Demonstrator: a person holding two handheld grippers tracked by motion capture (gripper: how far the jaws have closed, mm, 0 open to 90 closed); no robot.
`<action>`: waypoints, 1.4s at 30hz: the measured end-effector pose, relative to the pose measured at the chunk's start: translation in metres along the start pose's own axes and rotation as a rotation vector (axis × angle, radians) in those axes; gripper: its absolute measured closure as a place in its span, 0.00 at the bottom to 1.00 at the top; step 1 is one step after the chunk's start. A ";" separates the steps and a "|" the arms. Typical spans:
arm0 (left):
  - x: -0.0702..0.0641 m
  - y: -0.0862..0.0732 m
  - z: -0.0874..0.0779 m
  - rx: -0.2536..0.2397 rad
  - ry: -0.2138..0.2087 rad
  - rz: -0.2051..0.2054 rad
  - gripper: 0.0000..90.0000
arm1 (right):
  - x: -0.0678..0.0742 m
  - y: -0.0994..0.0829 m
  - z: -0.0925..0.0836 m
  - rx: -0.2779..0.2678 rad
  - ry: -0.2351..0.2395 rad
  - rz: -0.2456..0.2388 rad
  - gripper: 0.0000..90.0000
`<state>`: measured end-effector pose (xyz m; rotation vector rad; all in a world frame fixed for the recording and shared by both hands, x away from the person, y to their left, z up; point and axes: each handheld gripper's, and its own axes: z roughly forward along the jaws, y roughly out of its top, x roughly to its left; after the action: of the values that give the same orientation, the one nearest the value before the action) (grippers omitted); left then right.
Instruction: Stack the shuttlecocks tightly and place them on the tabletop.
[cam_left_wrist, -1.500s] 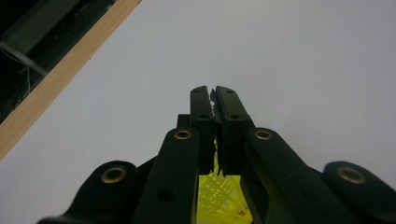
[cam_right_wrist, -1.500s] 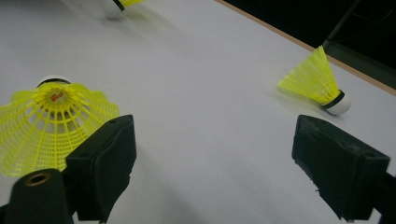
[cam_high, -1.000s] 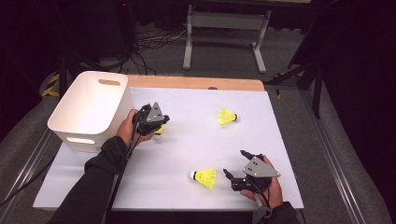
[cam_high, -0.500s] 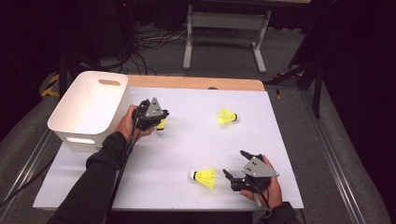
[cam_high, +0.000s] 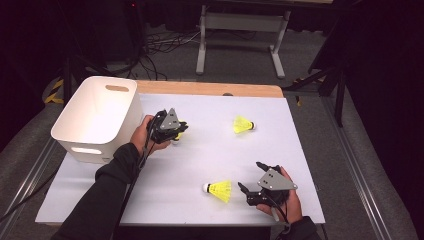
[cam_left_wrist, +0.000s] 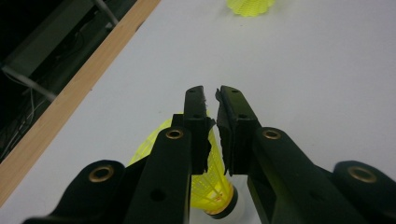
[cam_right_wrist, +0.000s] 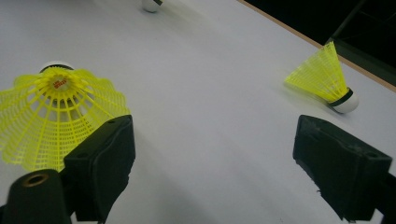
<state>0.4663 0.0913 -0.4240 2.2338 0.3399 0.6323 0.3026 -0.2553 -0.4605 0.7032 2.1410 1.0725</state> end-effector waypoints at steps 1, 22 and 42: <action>-0.002 0.001 0.001 0.000 -0.006 0.006 0.90 | 0.000 0.000 0.000 0.000 0.001 -0.002 0.15; -0.021 0.008 0.020 0.068 -0.119 0.051 0.97 | 0.001 0.000 0.000 0.001 -0.002 -0.007 0.15; -0.011 0.019 0.021 0.055 -0.018 0.009 0.78 | 0.000 -0.001 0.001 0.013 0.002 -0.011 0.15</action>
<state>0.4690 0.0608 -0.4262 2.2928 0.3424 0.6140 0.3028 -0.2552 -0.4614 0.6957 2.1532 1.0545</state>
